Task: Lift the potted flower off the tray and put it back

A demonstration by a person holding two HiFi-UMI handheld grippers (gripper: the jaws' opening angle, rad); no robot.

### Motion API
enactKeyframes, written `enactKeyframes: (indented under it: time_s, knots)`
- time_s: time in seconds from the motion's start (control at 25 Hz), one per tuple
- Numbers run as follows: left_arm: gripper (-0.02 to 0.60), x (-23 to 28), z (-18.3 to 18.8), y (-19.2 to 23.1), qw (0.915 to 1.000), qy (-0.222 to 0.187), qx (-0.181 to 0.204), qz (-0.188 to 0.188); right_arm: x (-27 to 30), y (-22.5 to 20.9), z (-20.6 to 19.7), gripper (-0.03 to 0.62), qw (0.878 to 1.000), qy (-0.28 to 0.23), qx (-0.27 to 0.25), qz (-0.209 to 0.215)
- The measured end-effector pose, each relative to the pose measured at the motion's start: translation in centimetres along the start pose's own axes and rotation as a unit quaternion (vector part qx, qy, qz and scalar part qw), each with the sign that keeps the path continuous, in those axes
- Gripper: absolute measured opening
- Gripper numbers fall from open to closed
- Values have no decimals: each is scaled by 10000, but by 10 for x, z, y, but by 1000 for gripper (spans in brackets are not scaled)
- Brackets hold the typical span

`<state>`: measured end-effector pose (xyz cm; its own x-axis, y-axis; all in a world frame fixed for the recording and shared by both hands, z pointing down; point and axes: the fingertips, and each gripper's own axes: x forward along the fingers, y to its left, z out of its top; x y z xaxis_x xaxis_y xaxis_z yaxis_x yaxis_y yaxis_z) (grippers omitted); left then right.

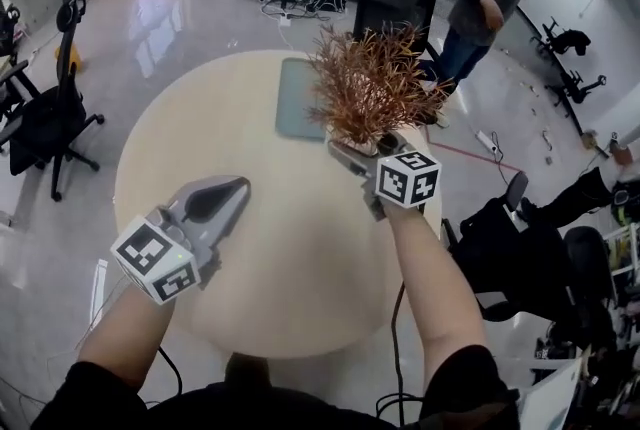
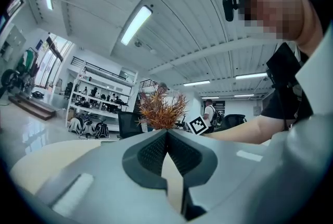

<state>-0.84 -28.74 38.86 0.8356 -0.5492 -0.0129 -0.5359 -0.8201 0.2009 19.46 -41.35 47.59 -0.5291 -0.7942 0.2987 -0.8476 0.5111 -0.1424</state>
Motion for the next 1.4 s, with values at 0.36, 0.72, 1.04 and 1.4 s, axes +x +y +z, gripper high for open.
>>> enactKeyframes:
  time_s: [0.36, 0.72, 1.04, 1.4]
  knots:
    - [-2, -74, -16, -75, 9998, 42, 6, 172, -38, 86, -72, 508, 9991, 178, 188, 346]
    - [-2, -132, -49, -106, 9993, 185, -30, 319, -32, 130, -161, 509, 9976, 484, 335, 376]
    - [-2, -150, -67, -107, 9986, 293, 0, 438, -13, 138, -195, 509, 9973, 599, 259, 330]
    - [-2, -157, -78, -109, 9985, 354, -13, 408, -10, 138, -226, 511, 9967, 785, -69, 178]
